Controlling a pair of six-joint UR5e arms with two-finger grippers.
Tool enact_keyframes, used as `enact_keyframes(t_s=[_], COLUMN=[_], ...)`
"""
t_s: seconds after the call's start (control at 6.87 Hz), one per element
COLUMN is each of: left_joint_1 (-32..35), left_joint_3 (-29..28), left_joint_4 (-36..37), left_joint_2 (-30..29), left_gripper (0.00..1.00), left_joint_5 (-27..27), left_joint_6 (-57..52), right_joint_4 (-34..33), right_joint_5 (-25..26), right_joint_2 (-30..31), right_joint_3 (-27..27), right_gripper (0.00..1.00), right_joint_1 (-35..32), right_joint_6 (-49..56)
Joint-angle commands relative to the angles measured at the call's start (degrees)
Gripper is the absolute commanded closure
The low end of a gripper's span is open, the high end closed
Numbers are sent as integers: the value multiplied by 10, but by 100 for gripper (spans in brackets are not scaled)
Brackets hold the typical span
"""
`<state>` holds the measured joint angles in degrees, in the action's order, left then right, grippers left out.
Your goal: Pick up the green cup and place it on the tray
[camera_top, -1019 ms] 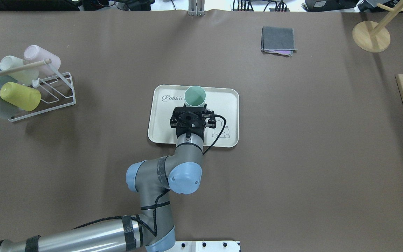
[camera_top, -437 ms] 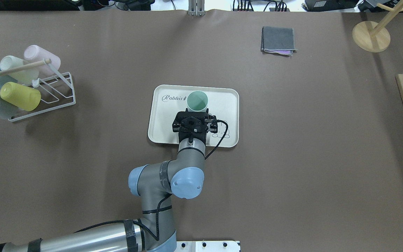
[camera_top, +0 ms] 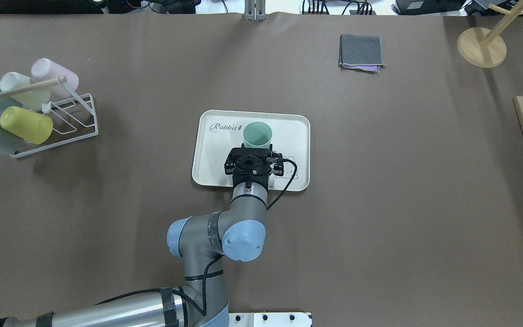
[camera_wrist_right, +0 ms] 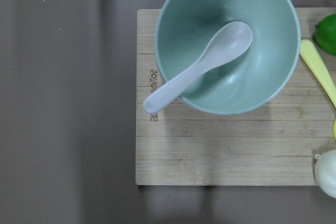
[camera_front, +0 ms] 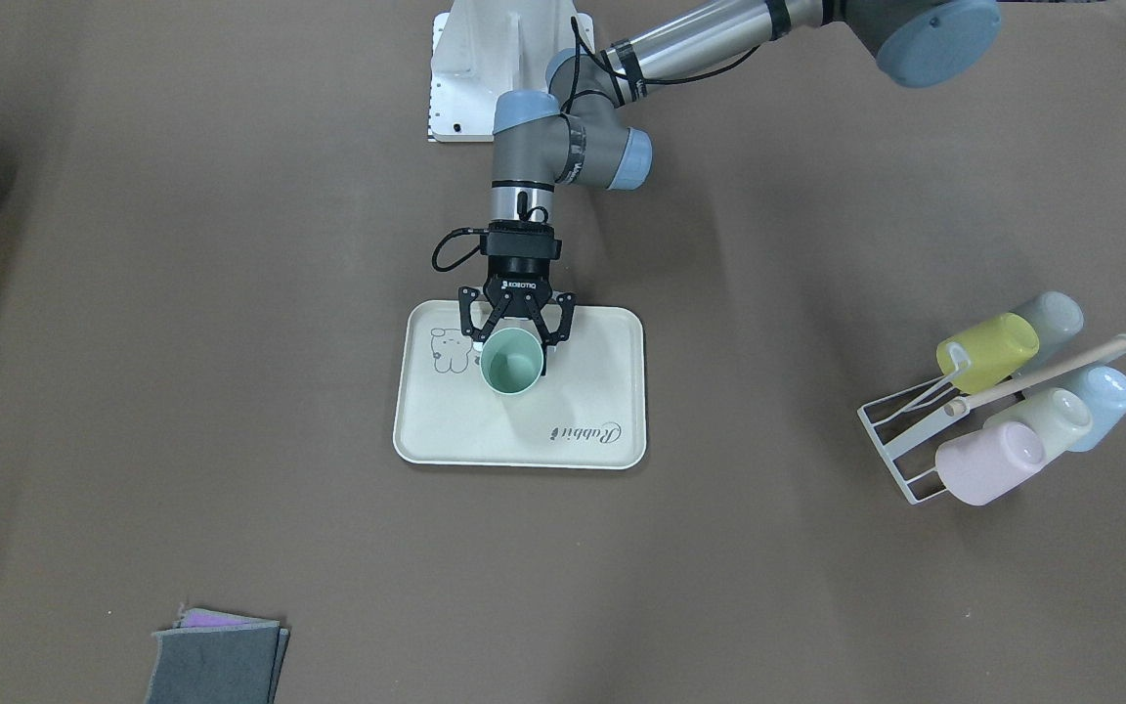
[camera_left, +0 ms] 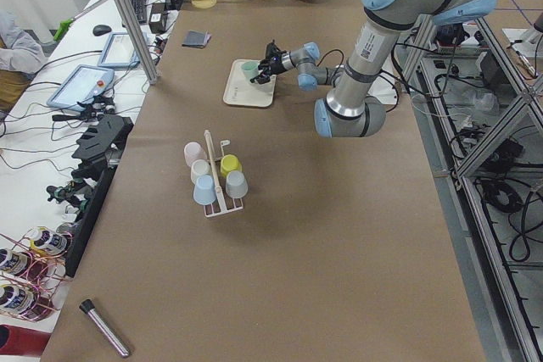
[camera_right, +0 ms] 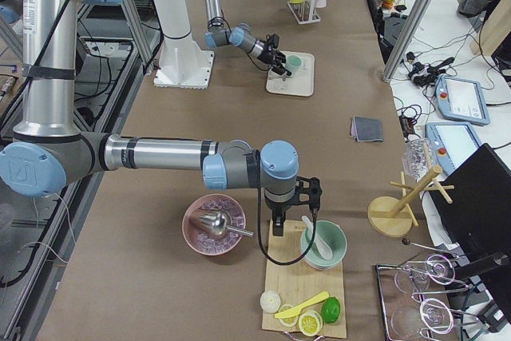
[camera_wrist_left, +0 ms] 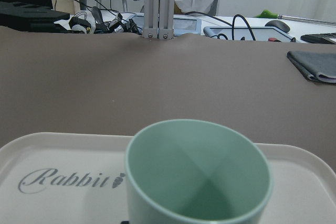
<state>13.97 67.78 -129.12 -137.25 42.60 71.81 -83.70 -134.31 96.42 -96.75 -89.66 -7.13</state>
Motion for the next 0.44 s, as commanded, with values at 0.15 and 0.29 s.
enact_keyframes(t_s=[0.15,0.29], left_joint_1=[-23,-37], left_joint_3=[38,72], left_joint_4=[0,1], left_joint_2=[23,49], left_gripper=[1,1], left_joint_5=[-23,-35], left_joint_6=[-1,-3], right_joint_4=[1,1], right_joint_5=[1,1], right_joint_2=[1,1], right_joint_3=[2,1], right_gripper=[0,0], right_joint_1=[-1,0], right_joint_6=[1,1])
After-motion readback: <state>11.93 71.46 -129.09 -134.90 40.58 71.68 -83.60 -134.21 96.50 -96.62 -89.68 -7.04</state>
